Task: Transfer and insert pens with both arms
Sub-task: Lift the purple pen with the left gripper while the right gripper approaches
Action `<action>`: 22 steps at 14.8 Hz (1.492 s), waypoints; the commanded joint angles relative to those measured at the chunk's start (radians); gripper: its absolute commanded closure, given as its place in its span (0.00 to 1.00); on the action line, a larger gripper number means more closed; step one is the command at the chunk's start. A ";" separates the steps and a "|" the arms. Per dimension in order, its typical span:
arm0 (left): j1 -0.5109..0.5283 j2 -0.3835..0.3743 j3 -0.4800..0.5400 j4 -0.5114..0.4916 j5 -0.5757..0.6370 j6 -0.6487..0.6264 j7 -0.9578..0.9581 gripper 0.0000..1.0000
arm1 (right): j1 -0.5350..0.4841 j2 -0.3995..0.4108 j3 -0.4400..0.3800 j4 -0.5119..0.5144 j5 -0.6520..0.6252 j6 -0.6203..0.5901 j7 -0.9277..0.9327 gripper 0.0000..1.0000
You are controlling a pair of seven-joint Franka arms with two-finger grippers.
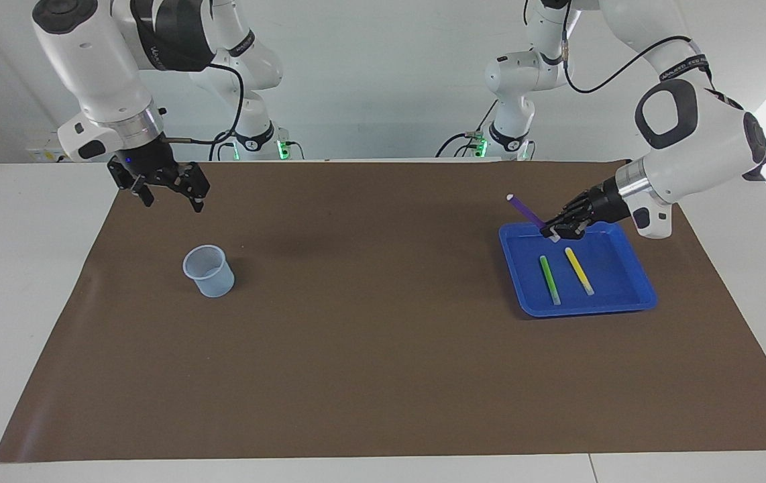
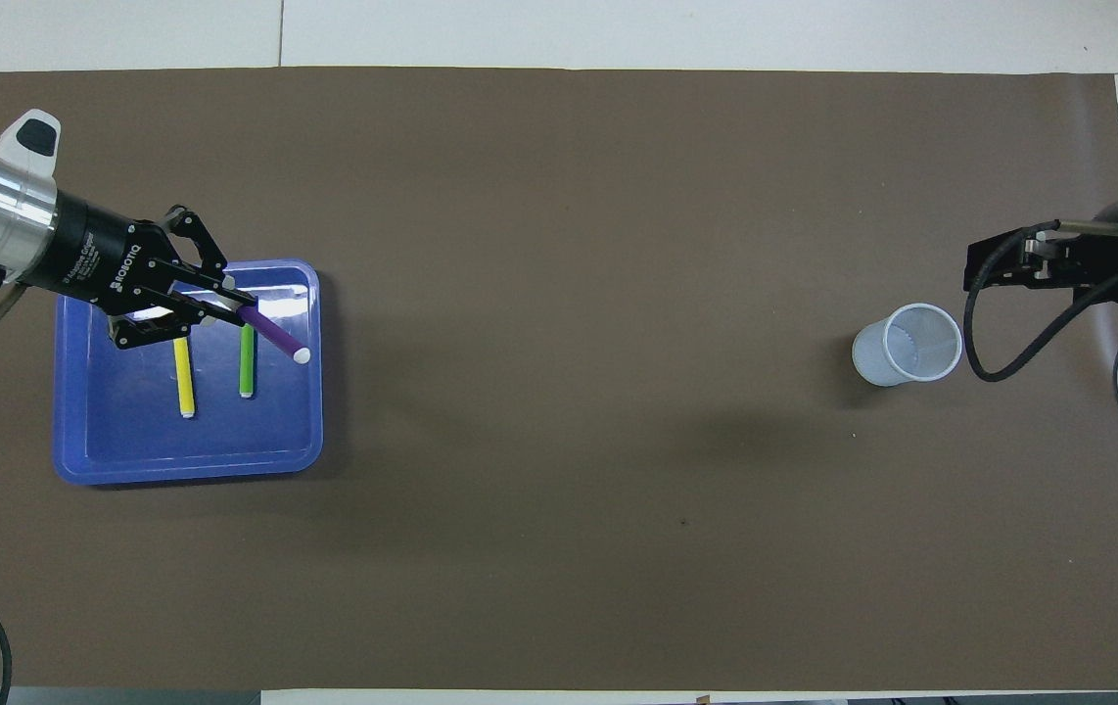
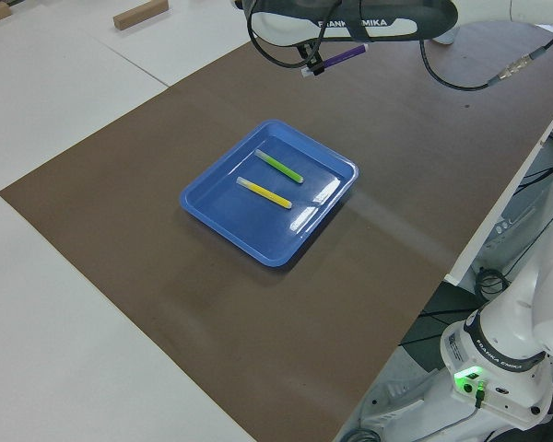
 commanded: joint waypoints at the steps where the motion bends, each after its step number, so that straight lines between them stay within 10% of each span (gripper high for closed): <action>1: -0.017 -0.042 -0.013 -0.044 -0.136 -0.007 -0.172 1.00 | -0.003 -0.009 0.002 -0.008 0.117 0.004 -0.016 0.00; 9: -0.231 -0.261 -0.013 -0.419 -0.552 0.342 -0.352 1.00 | 0.102 0.008 0.060 -0.005 0.318 0.202 0.224 0.00; 22: -0.465 -0.299 -0.015 -0.525 -0.769 0.734 -0.503 1.00 | 0.293 0.015 0.068 0.005 0.454 0.247 0.475 0.00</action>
